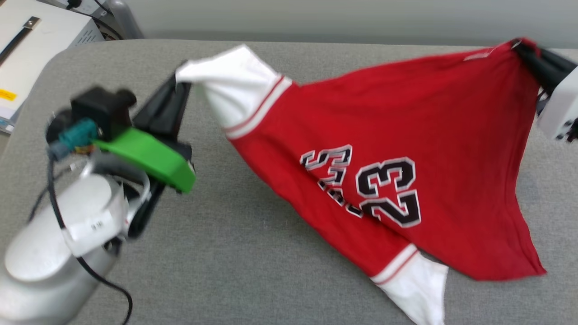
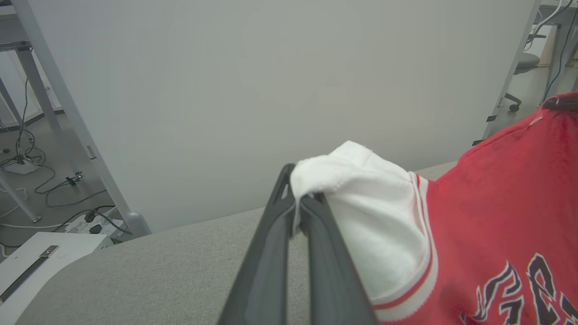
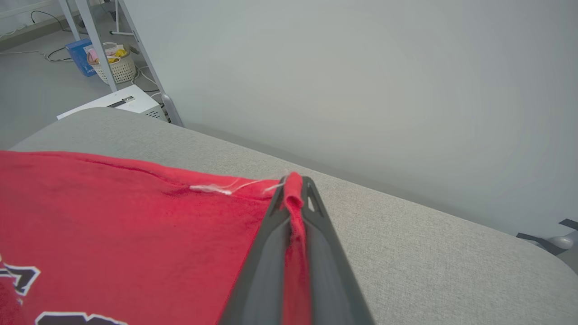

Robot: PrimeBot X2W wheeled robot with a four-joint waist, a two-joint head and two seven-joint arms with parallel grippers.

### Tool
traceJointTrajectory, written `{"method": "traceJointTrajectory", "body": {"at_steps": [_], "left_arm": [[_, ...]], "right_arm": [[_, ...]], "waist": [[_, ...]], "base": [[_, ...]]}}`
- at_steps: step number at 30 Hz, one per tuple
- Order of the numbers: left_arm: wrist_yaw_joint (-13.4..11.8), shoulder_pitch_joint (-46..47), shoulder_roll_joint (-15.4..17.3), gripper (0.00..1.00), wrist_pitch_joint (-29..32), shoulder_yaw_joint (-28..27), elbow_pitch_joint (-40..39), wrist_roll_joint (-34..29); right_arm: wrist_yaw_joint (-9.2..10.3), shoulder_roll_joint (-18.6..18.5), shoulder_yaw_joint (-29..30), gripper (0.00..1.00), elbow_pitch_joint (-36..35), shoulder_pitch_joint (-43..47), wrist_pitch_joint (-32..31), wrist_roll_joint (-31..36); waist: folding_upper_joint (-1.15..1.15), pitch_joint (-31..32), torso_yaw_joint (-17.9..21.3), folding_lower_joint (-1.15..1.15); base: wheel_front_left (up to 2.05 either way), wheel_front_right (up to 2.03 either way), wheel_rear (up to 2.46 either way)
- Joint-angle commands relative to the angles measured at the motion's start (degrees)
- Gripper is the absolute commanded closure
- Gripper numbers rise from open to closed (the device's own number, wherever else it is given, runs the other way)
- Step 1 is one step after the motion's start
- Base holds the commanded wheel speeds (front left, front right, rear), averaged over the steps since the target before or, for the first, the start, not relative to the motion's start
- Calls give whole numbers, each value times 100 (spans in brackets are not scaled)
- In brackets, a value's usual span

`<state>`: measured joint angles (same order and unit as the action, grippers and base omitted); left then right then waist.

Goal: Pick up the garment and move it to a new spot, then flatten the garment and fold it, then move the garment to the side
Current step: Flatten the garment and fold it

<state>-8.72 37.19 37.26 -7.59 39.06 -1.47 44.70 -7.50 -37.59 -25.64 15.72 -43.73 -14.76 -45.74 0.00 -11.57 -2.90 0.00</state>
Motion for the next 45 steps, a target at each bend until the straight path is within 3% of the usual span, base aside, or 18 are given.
{"method": "traceJointTrajectory", "body": {"at_steps": [1,8,15,22,28,36,45], "left_arm": [[44,361,27,100,66,-75,-19,-68],[200,2094,-123,100,540,-333,200,-274],[515,4045,-385,100,945,-484,780,-498],[800,5644,-535,100,1132,-642,1549,-655],[1034,6694,-686,100,1141,-645,2214,-816],[1221,6854,-849,100,943,-539,2848,-810],[1281,5501,-871,100,462,-312,3206,-632]], "right_arm": [[1,9,133,100,-62,-200,56,98],[1,179,755,100,-228,-1246,-71,608],[1,563,1019,100,-131,-2926,-393,1159],[1,835,914,100,535,-4556,-375,1612],[1,900,482,100,1224,-5761,-78,1914],[1,960,-174,100,1951,-6126,301,1745],[1,842,-1034,100,2359,-4944,820,1190]], "waist": [[0,-186,58,0],[0,-985,109,0],[0,-1796,161,0],[0,-2166,195,0],[0,-2266,167,0],[0,-2327,144,0],[0,-2165,90,0]], "base": [[0,0,0],[0,0,0],[0,0,0],[0,0,0],[0,0,0],[0,0,0],[0,0,0]]}}
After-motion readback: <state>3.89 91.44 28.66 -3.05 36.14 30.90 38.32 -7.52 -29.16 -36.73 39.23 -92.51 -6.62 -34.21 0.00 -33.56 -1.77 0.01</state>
